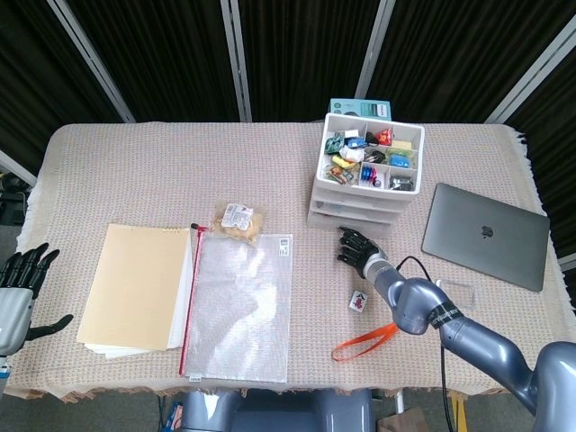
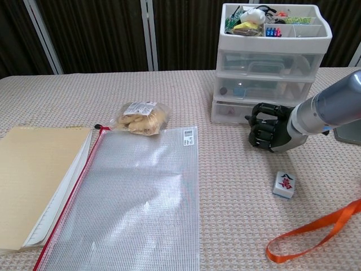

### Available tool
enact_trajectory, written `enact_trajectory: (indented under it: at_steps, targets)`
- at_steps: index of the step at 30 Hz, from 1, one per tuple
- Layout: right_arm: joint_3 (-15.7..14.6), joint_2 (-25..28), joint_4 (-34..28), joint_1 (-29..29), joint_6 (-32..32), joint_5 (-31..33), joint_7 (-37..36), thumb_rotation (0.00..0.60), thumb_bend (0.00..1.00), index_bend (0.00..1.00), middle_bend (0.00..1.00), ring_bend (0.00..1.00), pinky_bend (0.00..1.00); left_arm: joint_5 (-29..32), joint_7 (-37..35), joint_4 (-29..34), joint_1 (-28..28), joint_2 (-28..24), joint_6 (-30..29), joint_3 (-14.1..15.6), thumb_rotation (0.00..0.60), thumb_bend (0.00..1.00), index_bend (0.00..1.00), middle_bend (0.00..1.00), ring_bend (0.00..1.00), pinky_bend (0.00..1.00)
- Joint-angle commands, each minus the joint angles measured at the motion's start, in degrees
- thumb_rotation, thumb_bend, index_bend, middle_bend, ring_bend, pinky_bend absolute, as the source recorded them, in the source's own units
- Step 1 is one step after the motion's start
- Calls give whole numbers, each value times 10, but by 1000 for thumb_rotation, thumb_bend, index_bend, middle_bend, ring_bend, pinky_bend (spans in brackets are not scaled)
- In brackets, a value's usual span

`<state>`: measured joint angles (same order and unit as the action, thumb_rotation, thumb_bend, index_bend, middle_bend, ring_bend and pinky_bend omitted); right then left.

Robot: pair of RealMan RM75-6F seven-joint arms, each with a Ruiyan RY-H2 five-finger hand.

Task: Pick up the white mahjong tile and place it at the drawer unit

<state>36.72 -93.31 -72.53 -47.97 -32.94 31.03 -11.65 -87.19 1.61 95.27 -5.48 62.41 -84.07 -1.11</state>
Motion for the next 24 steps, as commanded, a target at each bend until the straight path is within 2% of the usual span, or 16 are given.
enact_trajectory:
  at_steps: [1, 21, 24]
  targets:
    - [-2, 8, -20, 10, -3, -1, 2, 600, 523, 387, 751, 776, 706, -1, 0, 0, 0, 0, 0, 1, 600, 156, 59, 0, 0, 0]
    - [-21, 63, -164, 71, -37, -45, -11, 600, 523, 386, 751, 776, 707, -22, 9, -11, 2, 8, -15, 5, 600, 155, 60, 0, 0, 0]
    - [-26, 70, -185, 78, -41, -54, -14, 600, 516, 305, 751, 777, 706, -25, 8, -13, 3, 10, -17, 6, 600, 157, 65, 0, 0, 0]
